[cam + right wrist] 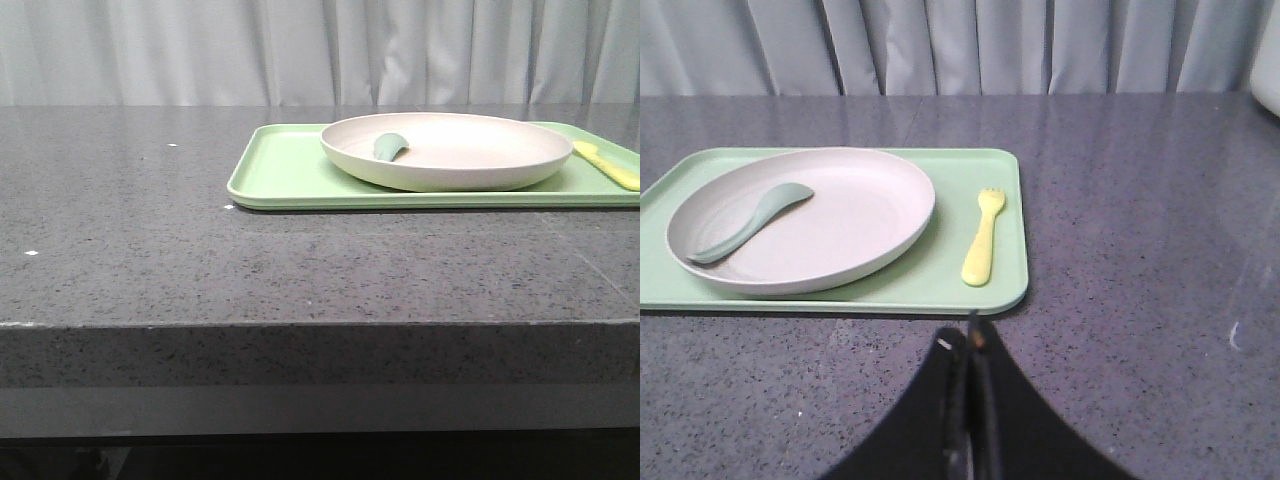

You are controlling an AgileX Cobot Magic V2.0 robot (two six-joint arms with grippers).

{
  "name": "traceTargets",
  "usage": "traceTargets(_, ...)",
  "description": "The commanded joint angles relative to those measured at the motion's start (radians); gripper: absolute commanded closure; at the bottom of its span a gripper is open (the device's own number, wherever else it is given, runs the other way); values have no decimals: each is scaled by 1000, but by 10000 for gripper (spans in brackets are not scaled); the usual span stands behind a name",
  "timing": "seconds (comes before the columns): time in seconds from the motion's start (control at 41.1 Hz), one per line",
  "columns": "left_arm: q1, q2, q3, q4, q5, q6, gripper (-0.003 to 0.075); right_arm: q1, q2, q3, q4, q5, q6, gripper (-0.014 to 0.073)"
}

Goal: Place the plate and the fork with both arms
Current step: 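Open the right gripper and raise it away from the fork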

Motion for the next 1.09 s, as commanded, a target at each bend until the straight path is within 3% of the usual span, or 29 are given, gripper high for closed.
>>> traceTargets(0.0, -1, 1, -30, -6, -85, -11, 738, 1, 8, -22, -11, -88, -9, 662)
traceTargets(1.069, -1, 1, -30, -6, -85, -11, 738, 1, 8, -22, -11, -66, -9, 662)
